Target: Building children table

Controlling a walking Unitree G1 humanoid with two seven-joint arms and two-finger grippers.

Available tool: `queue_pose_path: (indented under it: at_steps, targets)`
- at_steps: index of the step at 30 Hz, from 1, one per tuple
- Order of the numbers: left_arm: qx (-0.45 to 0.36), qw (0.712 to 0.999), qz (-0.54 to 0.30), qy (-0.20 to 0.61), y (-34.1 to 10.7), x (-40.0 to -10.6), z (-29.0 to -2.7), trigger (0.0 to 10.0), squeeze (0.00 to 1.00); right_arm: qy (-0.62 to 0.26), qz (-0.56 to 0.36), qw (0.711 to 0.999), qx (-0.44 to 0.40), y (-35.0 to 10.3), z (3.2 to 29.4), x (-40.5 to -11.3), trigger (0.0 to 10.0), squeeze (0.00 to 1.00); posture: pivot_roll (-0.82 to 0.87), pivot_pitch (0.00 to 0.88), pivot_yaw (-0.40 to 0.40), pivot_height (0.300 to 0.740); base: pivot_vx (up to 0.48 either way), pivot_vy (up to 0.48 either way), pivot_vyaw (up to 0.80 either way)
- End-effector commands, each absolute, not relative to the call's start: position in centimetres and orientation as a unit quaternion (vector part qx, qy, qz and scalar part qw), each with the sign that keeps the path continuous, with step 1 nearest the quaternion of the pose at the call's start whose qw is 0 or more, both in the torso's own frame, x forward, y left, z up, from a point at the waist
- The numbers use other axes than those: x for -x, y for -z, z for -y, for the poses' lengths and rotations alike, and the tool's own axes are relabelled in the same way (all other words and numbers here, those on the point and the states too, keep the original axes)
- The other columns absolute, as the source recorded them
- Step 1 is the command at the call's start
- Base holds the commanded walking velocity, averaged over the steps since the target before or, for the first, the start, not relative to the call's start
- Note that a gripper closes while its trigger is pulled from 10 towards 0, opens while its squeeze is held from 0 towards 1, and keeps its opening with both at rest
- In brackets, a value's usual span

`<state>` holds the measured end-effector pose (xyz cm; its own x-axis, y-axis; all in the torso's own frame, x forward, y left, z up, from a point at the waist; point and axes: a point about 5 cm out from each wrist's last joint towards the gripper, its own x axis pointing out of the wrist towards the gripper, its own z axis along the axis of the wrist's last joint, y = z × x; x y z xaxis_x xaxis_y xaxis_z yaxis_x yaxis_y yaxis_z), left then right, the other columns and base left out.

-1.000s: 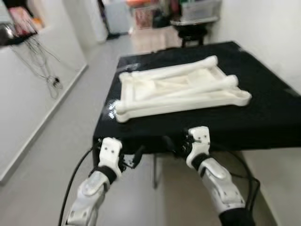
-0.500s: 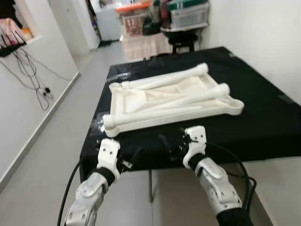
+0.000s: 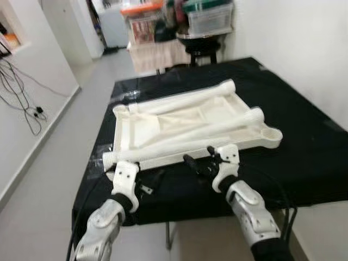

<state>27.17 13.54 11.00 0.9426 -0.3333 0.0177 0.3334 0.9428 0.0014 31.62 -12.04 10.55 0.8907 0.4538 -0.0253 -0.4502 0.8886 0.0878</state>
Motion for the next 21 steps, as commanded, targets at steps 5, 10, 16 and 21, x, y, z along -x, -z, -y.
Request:
queue_pose_path:
  at_steps: [5,10,16,21]
  targets:
    - [-0.004,0.988,0.003,0.155,-10.8,-27.1,-14.2,10.0,0.0,-0.247,-0.018,0.968,-0.042,-10.7,11.3,-31.7,10.0,0.0,-0.06,0.0,0.086,0.74,0.289,0.0,0.0]
    - [-0.008,0.987,0.006,0.161,-11.0,-27.2,-14.1,10.0,0.0,-0.232,0.036,0.97,-0.064,-12.8,12.3,-32.0,10.0,0.0,-0.05,0.0,0.091,0.74,0.293,0.0,0.0]
    - [-0.008,0.987,0.012,0.161,-11.3,-27.3,-14.1,10.0,0.0,-0.255,0.086,0.963,-0.027,-16.2,12.5,-32.9,10.0,0.0,-0.05,0.0,0.086,0.74,0.294,0.0,0.0]
    - [-0.008,0.987,0.014,0.161,-11.4,-27.3,-14.1,10.0,0.0,-0.281,0.106,0.954,0.024,-17.8,11.9,-33.2,10.0,0.0,-0.05,0.0,0.079,0.74,0.294,0.0,0.0]
